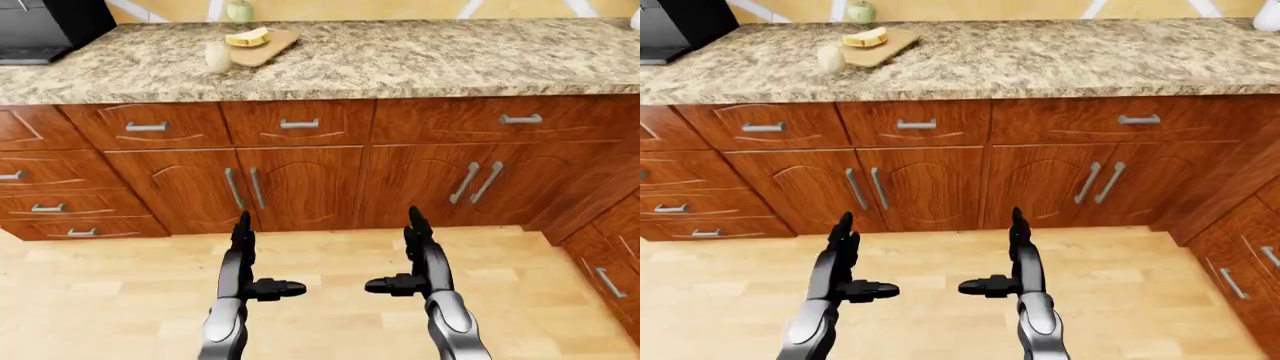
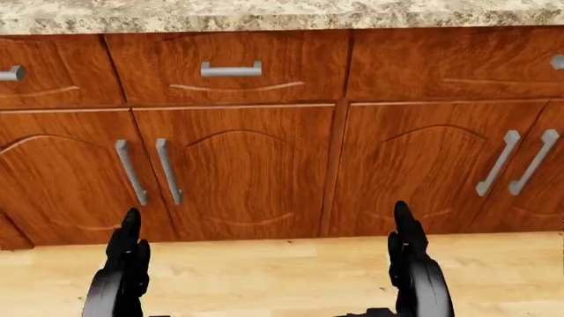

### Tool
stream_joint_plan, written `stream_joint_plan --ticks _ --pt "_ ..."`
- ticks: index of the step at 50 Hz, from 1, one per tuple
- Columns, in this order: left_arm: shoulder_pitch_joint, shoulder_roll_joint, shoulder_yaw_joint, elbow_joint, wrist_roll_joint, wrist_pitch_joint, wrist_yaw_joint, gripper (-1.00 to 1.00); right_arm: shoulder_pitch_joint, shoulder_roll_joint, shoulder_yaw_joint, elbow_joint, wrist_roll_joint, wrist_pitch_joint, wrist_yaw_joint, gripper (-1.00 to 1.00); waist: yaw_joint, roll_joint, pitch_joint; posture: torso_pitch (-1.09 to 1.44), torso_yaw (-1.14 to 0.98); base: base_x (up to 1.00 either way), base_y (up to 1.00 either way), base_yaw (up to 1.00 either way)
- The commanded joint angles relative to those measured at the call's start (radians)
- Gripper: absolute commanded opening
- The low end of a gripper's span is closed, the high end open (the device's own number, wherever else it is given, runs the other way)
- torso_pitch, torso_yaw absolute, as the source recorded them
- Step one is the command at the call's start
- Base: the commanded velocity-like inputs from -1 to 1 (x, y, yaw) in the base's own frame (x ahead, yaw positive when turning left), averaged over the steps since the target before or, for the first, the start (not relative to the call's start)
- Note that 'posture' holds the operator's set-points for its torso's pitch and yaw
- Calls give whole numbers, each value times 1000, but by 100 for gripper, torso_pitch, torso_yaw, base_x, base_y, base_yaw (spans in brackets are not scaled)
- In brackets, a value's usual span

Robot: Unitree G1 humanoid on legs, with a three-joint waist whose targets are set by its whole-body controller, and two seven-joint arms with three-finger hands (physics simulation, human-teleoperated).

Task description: Pick up the wedge of cheese and place it on the slice of bread to prepare a simple cheese on bread dish.

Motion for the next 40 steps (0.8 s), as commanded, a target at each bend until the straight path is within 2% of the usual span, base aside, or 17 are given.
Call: stream_joint_plan --ticks 1,2,3,5,7,18,19,21,23,24,26,33,36,38,39,40 --pt "-20 9 12 -157 -9 5 7 100 -20 -3 13 -109 -36 -51 -21 100 -2 -8 -1 0 0 0 0 0" --pt "-20 10 17 -168 -13 13 6 100 -15 -3 13 -111 -39 -51 -20 100 3 -7 -37 0 0 0 0 0" --pt "-19 9 18 -177 -15 17 5 100 -9 -3 13 -123 -37 -47 -15 100 8 0 -63 0 0 0 0 0" --pt "-19 8 16 -171 -8 12 7 100 -4 -4 10 -127 -37 -52 -10 100 6 -7 -17 0 0 0 0 0" --pt "-19 7 15 -170 -5 11 9 100 -7 -4 7 -108 -39 -65 -10 100 8 -7 -67 0 0 0 0 0" --pt "-17 7 21 -162 -6 13 14 100 25 -2 19 -123 -70 -79 -9 100 7 -3 -82 0 0 0 0 0" --pt "-20 7 23 -149 -7 6 15 100 28 -2 18 -124 -71 -80 -8 100 6 3 -100 0 0 0 12 0" --pt "-19 7 22 -146 -6 5 17 100 30 -3 13 -118 -68 -88 -7 100 4 -2 -79 0 0 0 17 0" --pt "-18 7 21 -147 -5 5 18 100 31 -2 13 -116 -69 -91 -6 100 1 7 -76 0 0 0 19 0" --pt "-18 7 21 -142 -5 1 18 100 30 -3 13 -113 -70 -94 -6 100 0 17 -75 0 0 0 19 0" --pt "-20 7 22 -135 -5 -1 19 100 29 -2 11 -106 -70 -98 -7 100 3 49 -68 0 0 0 26 0" --pt "-19 6 17 -125 1 -9 21 100 29 -3 8 -88 -64 -115 -3 100 1 8 -62 0 0 0 40 0" --pt "-15 6 15 -125 4 -12 21 100 31 -2 7 -85 -63 -120 -4 100 5 -25 -52 0 0 0 43 0" --pt "-14 6 15 -127 3 -11 20 100 34 -2 8 -88 -62 -120 -3 100 5 -62 -54 0 0 0 43 0" --pt "-15 6 16 -123 3 -14 21 100 35 -2 8 -91 -61 -119 -2 100 -2 -32 -51 0 0 0 42 0" --pt "-17 7 17 -118 5 -16 22 100 36 -2 8 -90 -61 -122 -2 100 -7 -34 -55 0 0 0 43 0"
